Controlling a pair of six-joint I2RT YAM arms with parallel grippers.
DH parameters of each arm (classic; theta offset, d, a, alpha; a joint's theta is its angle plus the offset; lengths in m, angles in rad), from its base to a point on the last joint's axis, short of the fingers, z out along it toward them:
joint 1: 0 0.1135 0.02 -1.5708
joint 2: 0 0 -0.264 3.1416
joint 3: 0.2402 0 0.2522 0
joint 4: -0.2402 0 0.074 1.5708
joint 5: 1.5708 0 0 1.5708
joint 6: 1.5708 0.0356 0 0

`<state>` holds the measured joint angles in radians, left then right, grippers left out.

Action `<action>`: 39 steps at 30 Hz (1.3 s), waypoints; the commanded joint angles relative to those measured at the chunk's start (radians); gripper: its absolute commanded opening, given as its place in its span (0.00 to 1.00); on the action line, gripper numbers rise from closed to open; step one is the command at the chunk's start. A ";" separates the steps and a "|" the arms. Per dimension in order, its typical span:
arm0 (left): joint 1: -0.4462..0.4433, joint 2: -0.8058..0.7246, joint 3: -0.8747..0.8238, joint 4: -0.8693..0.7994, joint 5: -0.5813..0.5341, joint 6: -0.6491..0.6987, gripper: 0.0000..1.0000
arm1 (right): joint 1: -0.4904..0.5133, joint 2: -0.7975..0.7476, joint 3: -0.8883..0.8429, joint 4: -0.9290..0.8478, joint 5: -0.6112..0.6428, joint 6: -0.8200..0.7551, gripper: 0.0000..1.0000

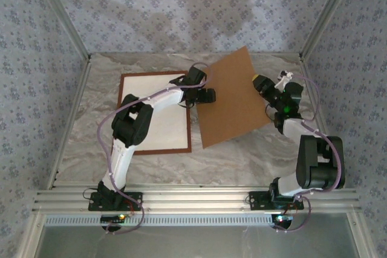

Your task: Put the photo into the frame

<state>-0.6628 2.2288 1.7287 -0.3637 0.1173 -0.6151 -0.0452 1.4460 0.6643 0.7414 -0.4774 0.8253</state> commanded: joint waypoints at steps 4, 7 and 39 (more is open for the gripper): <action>-0.068 0.003 -0.026 0.020 0.170 0.005 0.87 | 0.143 -0.013 0.001 -0.082 0.091 0.069 0.47; -0.069 0.004 -0.026 0.023 0.171 0.005 0.87 | 0.175 -0.031 0.022 -0.200 0.187 0.078 0.48; -0.061 0.006 -0.037 0.034 0.171 0.006 0.87 | -0.019 -0.015 0.190 -0.698 -0.207 -0.056 0.30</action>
<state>-0.6811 2.2269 1.7126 -0.2863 0.2104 -0.6193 -0.0509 1.4200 0.7979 0.1158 -0.5686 0.8444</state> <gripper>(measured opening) 0.867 0.304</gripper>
